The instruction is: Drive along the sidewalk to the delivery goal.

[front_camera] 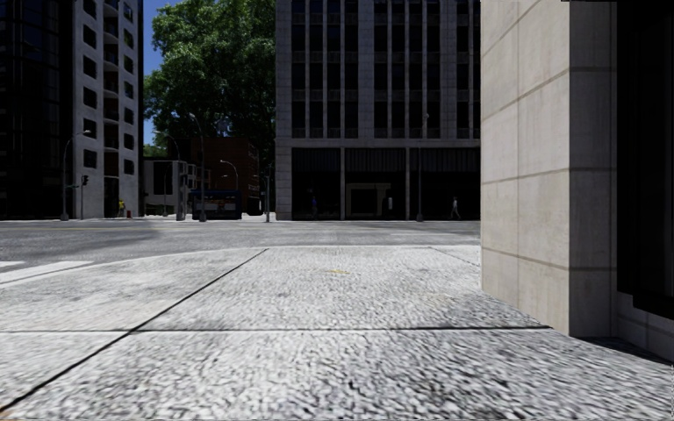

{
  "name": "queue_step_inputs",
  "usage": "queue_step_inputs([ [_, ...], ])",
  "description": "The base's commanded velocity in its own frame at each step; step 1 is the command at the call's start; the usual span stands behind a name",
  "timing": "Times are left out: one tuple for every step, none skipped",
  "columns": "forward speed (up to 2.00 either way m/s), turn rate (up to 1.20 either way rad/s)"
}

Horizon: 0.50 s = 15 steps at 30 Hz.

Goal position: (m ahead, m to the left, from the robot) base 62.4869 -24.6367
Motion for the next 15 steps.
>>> queue_step_inputs([
  [2.0,0.0],
  [2.0,0.0],
  [2.0,0.0],
  [2.0,0.0],
  [2.0,0.0],
  [2.0,0.0],
  [2.0,0.0],
  [2.0,0.0],
  [2.0,0.0],
  [2.0,0.0],
  [2.0,0.0],
  [2.0,0.0],
  [2.0,0.0],
  [2.0,0.0],
  [2.0,0.0],
])
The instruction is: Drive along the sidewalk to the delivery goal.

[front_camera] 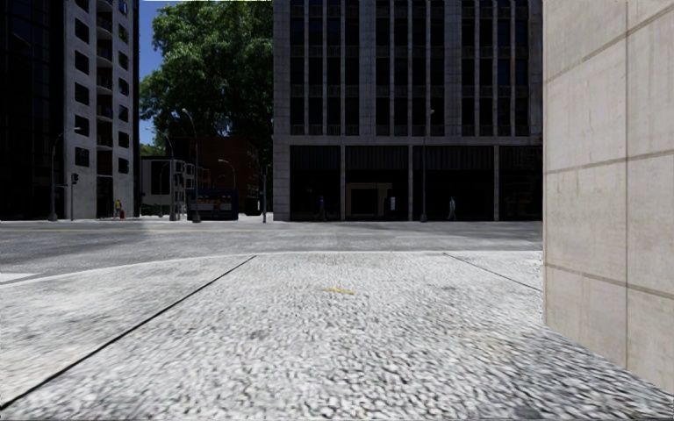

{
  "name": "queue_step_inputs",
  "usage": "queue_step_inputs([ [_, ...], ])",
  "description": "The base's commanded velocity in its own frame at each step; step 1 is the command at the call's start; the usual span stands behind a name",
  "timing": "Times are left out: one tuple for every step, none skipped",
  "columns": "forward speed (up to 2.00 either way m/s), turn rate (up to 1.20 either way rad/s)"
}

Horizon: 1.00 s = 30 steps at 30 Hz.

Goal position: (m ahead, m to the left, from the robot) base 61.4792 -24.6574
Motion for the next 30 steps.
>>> queue_step_inputs([
  [2.0,0.0],
  [2.0,0.0],
  [2.0,0.0],
  [2.0,0.0],
  [2.0,0.0],
  [2.0,0.0],
  [2.0,0.0],
  [2.0,0.0],
  [2.0,0.0],
  [2.0,0.0],
  [2.0,0.0],
  [2.0,0.0],
  [2.0,0.0],
  [2.0,0.0],
  [2.0,0.0],
  [2.0,0.0],
  [2.0,0.0],
  [2.0,0.0],
  [2.0,0.0],
  [2.0,0.0],
  [2.0,0.0],
  [2.0,0.0],
  [2.0,0.0],
  [2.0,-0.22],
  [2.0,-0.45],
  [2.0,-0.6],
  [2.0,-0.6],
  [2.0,-0.76],
  [2.0,-0.92],
  [2.0,-0.97],
])
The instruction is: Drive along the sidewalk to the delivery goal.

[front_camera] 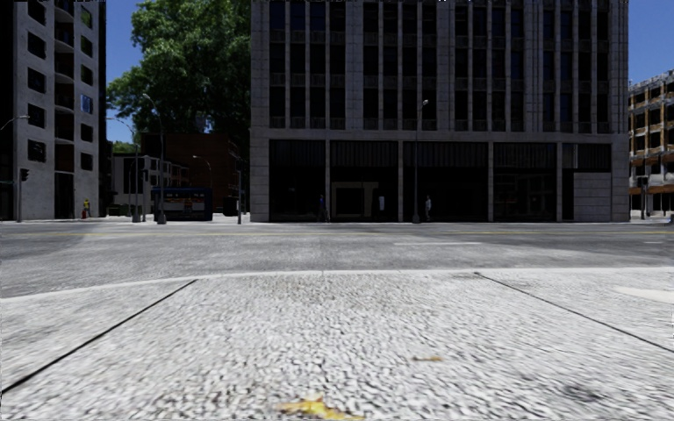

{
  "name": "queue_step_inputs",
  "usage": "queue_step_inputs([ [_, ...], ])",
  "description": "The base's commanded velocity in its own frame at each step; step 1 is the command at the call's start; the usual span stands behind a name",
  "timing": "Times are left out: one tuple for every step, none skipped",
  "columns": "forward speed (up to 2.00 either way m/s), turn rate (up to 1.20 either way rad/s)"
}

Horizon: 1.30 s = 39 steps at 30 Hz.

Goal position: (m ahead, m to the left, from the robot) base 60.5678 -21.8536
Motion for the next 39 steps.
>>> queue_step_inputs([
  [2.0,-0.98],
  [2.0,-0.98],
  [2.0,-0.98],
  [2.0,-0.98],
  [2.0,-0.98],
  [2.0,-0.98],
  [2.0,-0.98],
  [2.0,-0.99],
  [2.0,-0.99],
  [2.0,-0.99],
  [2.0,-0.99],
  [2.0,-0.99],
  [2.0,-0.99],
  [2.0,-0.99],
  [2.0,-0.99],
  [2.0,-0.99],
  [2.0,-0.99],
  [2.0,-0.99],
  [2.0,-0.99],
  [2.0,-0.99],
  [2.0,-0.99],
  [2.0,-0.99],
  [2.0,-0.99],
  [2.0,-0.99],
  [2.0,-0.99],
  [2.0,-0.99],
  [2.0,-0.99],
  [2.0,-0.99],
  [2.0,-0.99],
  [2.0,-0.99],
  [2.0,-0.99],
  [2.0,-0.99],
  [2.0,-0.99],
  [2.0,-0.99],
  [2.0,-0.99],
  [2.0,-0.99],
  [2.0,-0.99],
  [2.0,-0.99],
  [2.0,-0.99],
])
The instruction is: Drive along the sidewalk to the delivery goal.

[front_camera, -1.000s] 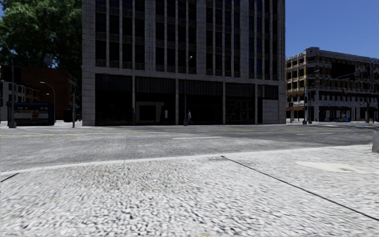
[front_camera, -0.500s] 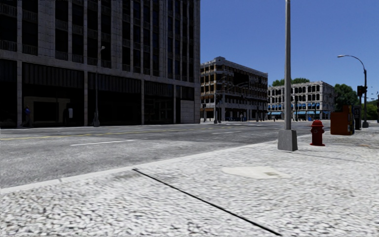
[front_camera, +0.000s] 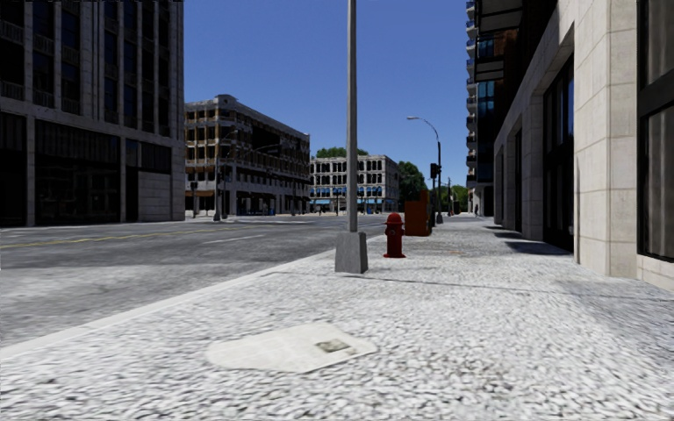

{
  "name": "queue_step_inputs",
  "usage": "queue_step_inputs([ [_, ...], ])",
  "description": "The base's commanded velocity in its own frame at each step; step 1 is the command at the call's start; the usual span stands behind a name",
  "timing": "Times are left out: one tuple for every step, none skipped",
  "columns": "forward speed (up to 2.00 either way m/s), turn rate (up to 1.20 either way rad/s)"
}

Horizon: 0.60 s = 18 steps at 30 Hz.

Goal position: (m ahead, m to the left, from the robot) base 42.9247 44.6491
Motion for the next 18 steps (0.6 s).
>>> queue_step_inputs([
  [2.0,-0.99],
  [2.0,-0.99],
  [2.0,-0.99],
  [2.0,-0.99],
  [2.0,-0.99],
  [2.0,-0.99],
  [2.0,-0.99],
  [2.0,-0.99],
  [2.0,-0.99],
  [2.0,-0.99],
  [2.0,-0.91],
  [2.0,-0.4],
  [2.0,0.0],
  [2.0,0.0],
  [2.0,0.0],
  [2.0,0.0],
  [2.0,0.0],
  [2.0,0.0],
])
